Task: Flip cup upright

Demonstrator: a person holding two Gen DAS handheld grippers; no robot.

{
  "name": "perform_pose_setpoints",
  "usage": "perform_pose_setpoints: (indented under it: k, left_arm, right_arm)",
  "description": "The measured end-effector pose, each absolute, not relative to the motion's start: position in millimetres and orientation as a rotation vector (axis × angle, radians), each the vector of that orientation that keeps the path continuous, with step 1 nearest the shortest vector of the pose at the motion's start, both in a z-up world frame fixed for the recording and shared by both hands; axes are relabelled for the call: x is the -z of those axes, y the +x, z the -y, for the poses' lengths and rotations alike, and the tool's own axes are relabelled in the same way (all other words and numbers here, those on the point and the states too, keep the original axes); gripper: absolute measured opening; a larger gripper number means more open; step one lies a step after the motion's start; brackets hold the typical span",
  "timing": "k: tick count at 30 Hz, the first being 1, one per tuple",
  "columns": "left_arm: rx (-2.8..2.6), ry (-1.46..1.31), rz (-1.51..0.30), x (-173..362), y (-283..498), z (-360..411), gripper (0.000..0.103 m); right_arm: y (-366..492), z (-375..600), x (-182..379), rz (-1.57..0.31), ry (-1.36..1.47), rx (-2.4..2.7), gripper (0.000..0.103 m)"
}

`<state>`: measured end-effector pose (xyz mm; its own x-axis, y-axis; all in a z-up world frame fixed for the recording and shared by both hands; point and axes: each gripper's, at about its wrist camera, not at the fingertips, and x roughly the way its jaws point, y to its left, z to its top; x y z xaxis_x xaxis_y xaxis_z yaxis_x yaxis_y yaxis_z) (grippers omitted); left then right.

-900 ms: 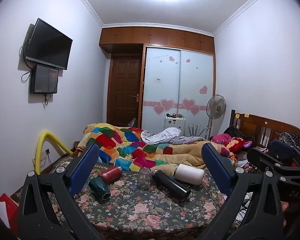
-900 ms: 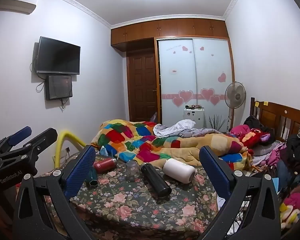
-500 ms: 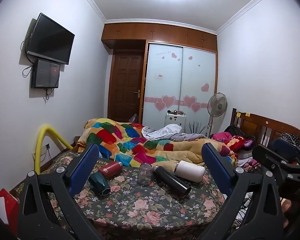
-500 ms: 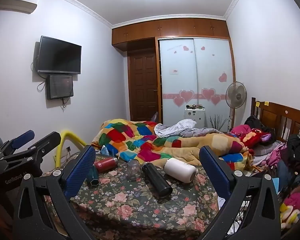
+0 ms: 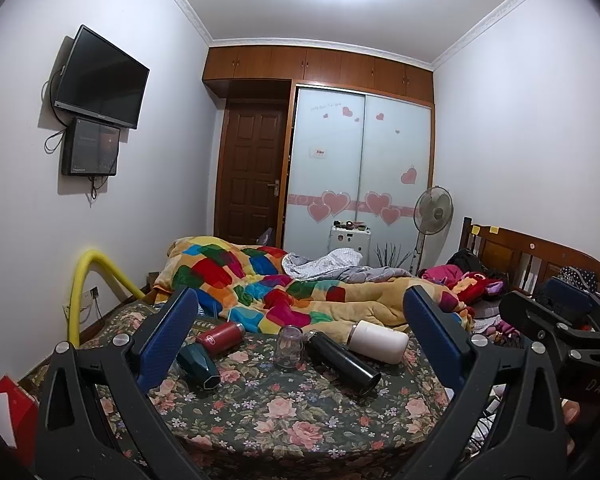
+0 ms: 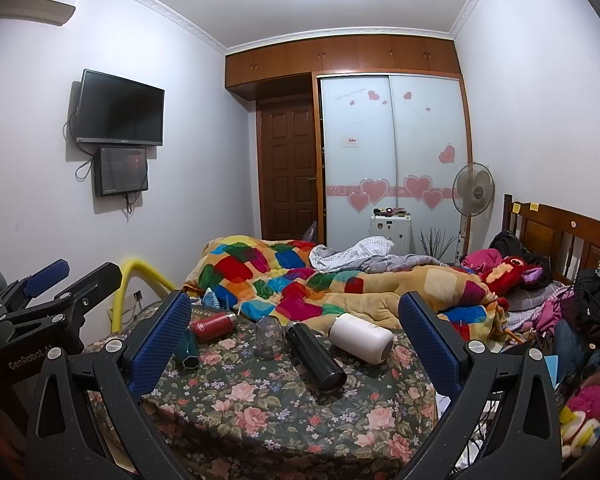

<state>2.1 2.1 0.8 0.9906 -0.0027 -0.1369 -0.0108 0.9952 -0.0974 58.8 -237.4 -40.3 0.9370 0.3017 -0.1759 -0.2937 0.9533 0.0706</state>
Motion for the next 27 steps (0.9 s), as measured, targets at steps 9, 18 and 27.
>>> perform_pose_setpoints:
  k: [9,18,27]
  left_arm:
    - [0.000,-0.096,-0.137,-2.3,5.0,-2.7,0.103]
    - [0.000,-0.096,-0.137,0.7,2.8,-4.1,0.103]
    - [-0.001,-0.099,-0.134,2.3,1.6,-3.3,0.103]
  right_arm:
    - [60.2,237.2,40.7,-0.188,0.041,-0.304,0.103]
    - [59.5,236.7,40.5,-0.186,0.039,-0.303,0.103]
    - [60.4,235.5,41.9,-0.186,0.038,-0.303,0.103]
